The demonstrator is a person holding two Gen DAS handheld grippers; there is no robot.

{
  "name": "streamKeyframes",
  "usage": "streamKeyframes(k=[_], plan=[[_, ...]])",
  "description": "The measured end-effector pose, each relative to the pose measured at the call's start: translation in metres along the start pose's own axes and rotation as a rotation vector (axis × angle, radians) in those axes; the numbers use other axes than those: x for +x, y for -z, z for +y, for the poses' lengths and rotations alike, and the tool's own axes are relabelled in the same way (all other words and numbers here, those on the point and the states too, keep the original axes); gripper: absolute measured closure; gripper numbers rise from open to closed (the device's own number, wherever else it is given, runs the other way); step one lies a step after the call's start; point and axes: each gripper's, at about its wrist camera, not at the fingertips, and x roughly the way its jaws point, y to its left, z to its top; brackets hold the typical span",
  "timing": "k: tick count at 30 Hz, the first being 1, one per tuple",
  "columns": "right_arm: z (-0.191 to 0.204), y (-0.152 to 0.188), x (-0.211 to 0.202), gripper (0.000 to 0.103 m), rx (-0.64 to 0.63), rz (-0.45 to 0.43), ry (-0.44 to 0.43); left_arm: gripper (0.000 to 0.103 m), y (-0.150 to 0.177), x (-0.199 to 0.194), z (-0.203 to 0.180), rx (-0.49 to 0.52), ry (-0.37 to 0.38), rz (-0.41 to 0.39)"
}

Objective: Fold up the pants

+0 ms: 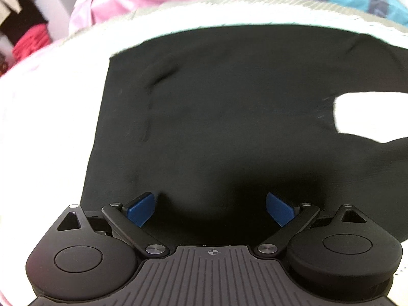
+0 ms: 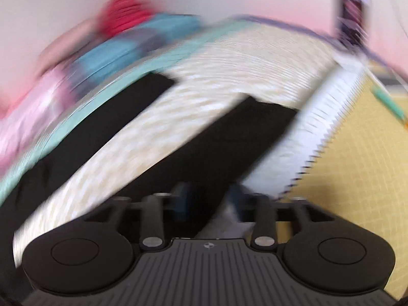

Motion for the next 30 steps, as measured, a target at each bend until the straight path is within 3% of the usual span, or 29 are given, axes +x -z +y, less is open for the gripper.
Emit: streamKeyframes(k=[3,6,8,10,12,13,14,16,20,23,25,26,27,28,30], plan=[[0.076,0.041,-0.029,0.033,-0.419,-0.001,-0.224,0.0,0.006,0.007,0.014,-0.053,0.038,0.017],[0.144,0.087,-0.046,0.033,-0.81,0.018,-0.426,0.0,0.007,0.008,0.018,-0.062,0.049,0.01],[0.179,0.113,-0.046,0.033,-1.013,-0.002,-0.473,0.0,0.005,0.01,0.018,-0.059,0.044,0.012],[0.201,0.127,-0.036,0.036,-1.122,-0.012,-0.471,0.0,0.004,0.011,0.017,-0.055,0.04,0.015],[0.214,0.122,-0.024,0.041,-1.093,-0.014,-0.48,0.0,0.004,0.011,0.018,-0.051,0.037,0.014],[0.217,0.115,-0.017,0.072,-1.039,0.029,-0.497,0.0,0.004,0.011,0.018,-0.049,0.037,0.012],[0.217,0.105,-0.009,0.09,-0.947,0.122,-0.535,0.0,0.005,0.011,0.018,-0.048,0.041,0.011],[0.214,0.098,-0.012,0.094,-0.856,0.196,-0.542,0.0,0.008,0.01,0.022,-0.038,0.048,0.01],[0.192,0.104,-0.032,0.095,-0.859,0.263,-0.578,0.0,0.025,0.007,0.028,-0.004,0.062,-0.012],[0.2,0.089,-0.03,0.093,-0.848,0.309,-0.594,0.0,0.027,0.006,0.029,0.001,0.067,-0.027],[0.206,0.075,-0.034,0.086,-0.807,0.254,-0.612,0.0,0.024,0.008,0.028,-0.005,0.057,-0.016],[0.208,0.071,-0.036,0.077,-0.789,0.228,-0.623,0.0,0.022,0.009,0.028,-0.01,0.055,-0.012],[0.211,0.069,-0.034,0.059,-0.776,0.21,-0.629,0.0,0.021,0.009,0.028,-0.014,0.054,-0.011],[0.216,0.068,-0.029,0.053,-0.767,0.192,-0.61,0.0,0.021,0.01,0.028,-0.016,0.054,-0.013],[0.224,0.07,-0.013,0.053,-0.752,0.194,-0.535,0.0,0.023,0.01,0.028,-0.012,0.053,-0.021]])
